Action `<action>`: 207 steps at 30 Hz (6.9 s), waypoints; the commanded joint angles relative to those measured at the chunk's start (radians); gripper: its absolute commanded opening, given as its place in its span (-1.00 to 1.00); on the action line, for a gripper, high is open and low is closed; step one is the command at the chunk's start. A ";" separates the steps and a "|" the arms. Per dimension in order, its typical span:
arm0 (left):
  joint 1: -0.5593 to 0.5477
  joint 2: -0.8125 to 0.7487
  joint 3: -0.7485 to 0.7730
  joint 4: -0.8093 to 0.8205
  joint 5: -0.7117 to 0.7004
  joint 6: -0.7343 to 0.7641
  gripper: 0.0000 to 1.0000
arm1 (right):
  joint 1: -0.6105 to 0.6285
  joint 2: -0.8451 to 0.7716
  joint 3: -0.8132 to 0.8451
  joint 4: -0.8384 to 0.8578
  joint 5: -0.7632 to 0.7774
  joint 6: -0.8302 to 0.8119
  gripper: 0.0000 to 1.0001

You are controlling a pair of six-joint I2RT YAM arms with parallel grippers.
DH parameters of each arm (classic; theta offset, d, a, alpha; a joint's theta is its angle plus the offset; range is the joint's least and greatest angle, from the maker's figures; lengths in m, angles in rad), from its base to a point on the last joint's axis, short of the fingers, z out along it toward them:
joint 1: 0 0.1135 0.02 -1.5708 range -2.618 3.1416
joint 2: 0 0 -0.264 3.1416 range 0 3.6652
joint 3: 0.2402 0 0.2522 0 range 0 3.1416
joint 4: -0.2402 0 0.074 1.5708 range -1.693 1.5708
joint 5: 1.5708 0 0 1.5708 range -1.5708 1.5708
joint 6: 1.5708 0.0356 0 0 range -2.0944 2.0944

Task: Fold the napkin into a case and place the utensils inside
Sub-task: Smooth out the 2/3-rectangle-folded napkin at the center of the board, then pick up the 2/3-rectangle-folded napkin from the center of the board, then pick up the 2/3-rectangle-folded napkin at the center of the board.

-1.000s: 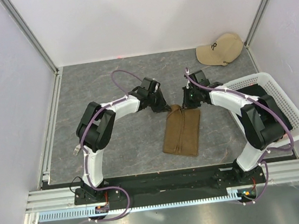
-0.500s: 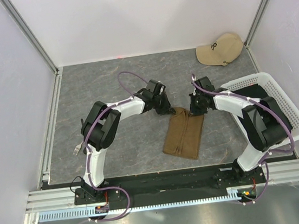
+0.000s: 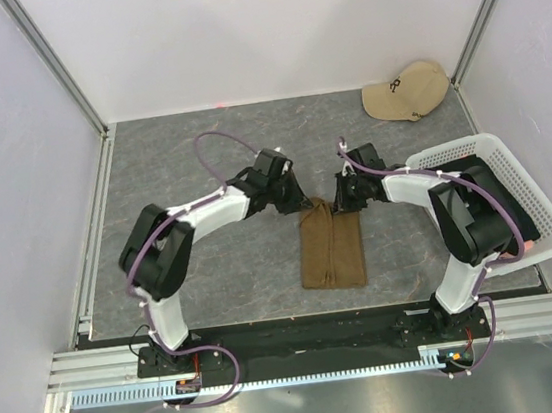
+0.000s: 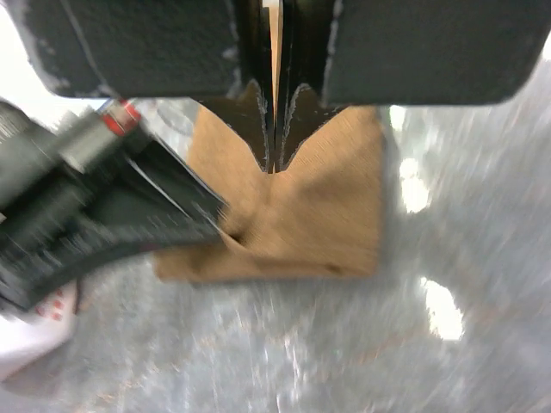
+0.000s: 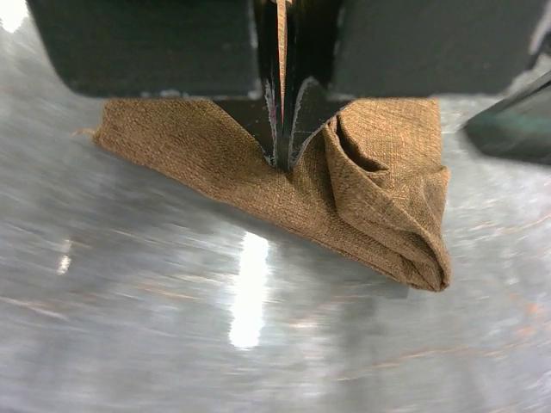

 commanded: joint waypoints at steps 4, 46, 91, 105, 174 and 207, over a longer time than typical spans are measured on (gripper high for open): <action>0.055 -0.275 -0.182 0.009 -0.086 -0.002 -0.86 | 0.094 0.070 0.053 0.039 -0.108 -0.016 -1.00; 0.049 -0.063 -0.151 0.123 0.022 -0.014 -0.94 | 0.094 -0.050 0.121 -0.143 0.024 -0.041 -0.88; -0.290 -0.416 -0.587 0.051 -0.108 -0.030 -0.66 | 0.230 -0.584 -0.450 -0.210 0.053 0.272 -0.03; -0.564 -0.501 -0.422 -0.074 -0.481 0.239 0.43 | 0.278 -0.667 -0.393 -0.244 0.117 0.419 -0.05; -0.607 -0.268 -0.151 -0.278 -0.446 0.150 -0.93 | 0.009 -0.499 -0.490 0.125 -0.263 0.355 0.65; -0.175 -0.265 -0.224 -0.083 -0.131 0.151 -0.85 | 0.080 -0.452 -0.472 0.222 -0.180 0.353 -1.00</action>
